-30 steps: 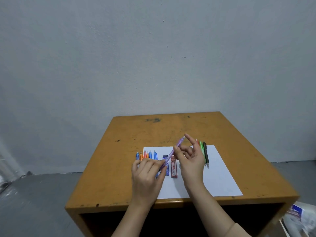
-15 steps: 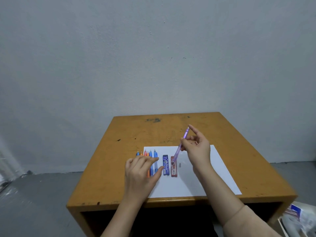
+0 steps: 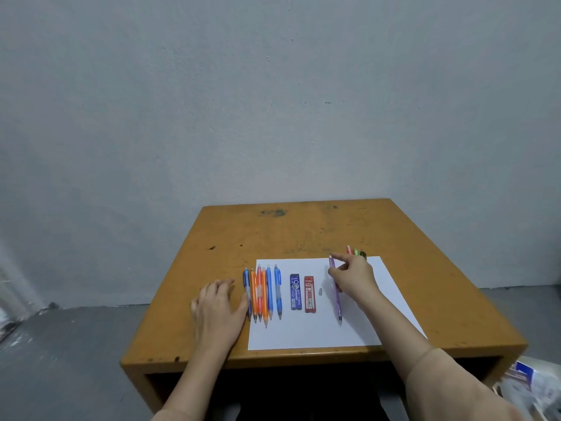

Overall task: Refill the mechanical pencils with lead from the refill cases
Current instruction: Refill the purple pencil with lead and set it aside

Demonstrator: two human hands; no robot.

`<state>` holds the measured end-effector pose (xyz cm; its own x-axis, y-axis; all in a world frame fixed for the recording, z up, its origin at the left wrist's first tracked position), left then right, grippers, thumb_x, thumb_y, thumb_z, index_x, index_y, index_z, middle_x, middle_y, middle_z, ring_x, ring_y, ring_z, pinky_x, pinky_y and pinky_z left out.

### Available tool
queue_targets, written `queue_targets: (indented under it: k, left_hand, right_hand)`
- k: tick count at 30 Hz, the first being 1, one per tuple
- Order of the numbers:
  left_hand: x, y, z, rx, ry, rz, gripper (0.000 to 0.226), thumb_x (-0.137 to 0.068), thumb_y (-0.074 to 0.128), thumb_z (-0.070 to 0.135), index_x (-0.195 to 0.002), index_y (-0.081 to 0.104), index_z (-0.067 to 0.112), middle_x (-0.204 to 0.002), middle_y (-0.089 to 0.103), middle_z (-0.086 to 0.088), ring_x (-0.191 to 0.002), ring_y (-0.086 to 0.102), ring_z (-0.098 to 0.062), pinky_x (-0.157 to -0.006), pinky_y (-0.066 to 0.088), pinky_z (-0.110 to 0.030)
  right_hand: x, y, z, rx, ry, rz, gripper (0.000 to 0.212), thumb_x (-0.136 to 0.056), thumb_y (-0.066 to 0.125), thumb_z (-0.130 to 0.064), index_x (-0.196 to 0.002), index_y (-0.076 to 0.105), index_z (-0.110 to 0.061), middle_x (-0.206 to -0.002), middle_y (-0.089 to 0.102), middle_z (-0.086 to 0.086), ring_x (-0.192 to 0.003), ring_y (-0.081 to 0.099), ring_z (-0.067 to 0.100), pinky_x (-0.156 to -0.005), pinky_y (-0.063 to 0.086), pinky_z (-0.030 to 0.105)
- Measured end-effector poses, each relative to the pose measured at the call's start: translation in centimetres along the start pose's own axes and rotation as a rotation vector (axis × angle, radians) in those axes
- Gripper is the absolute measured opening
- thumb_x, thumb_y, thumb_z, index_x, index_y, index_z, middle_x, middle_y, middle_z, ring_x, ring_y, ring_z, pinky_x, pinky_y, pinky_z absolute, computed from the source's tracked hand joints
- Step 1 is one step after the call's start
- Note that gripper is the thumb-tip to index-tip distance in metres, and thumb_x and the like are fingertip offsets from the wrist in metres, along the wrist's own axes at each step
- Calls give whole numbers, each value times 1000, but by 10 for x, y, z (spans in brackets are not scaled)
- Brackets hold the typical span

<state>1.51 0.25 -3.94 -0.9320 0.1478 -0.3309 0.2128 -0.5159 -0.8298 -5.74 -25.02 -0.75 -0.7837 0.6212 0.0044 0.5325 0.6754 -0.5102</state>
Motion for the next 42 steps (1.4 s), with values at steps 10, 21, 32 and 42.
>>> queue_targets:
  k: [10, 21, 32, 42]
  left_hand:
    - [-1, 6, -4, -79, -86, -107, 60, -94, 40, 54, -144, 36, 23, -150, 35, 3, -140, 25, -16, -114, 19, -40]
    - [2, 6, -3, -144, -59, -180, 57, -95, 35, 53, -144, 36, 23, -152, 32, 2, -140, 24, -16, -114, 18, -40]
    - [2, 7, -3, -159, -57, -191, 56, -96, 35, 53, -143, 38, 23, -151, 33, 2, -140, 24, -17, -114, 19, -41]
    - [2, 6, -2, -157, -57, -198, 55, -96, 35, 52, -143, 37, 24, -151, 33, 3, -140, 24, -16, -114, 18, -40]
  right_hand:
    - [-5, 11, 7, 90, 74, -57, 34, -89, 62, -20, -123, 63, -18, -77, 63, -5, -83, 66, 18, -85, 55, 37]
    - [-7, 16, 16, 141, 89, -40, 32, -92, 61, -14, -123, 62, -11, -98, 69, 7, -73, 66, 16, -73, 56, 29]
    - [-1, 10, 15, 137, 47, -57, 33, -93, 57, -19, -126, 60, -13, -85, 64, 3, -68, 64, 15, -65, 53, 23]
    - [0, -1, -17, 158, -139, -94, 25, -90, 60, -16, -114, 68, -15, -80, 58, -2, -69, 51, 17, -61, 40, 24]
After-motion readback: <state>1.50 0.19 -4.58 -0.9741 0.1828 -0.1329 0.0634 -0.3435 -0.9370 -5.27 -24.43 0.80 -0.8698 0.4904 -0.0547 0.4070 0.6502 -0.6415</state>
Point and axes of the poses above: each hand's wrist, its own x-axis away from the middle knuckle, its own y-axis out of the palm, z = x × y, the point moved 3 cm from there along -x, towards the middle knuckle
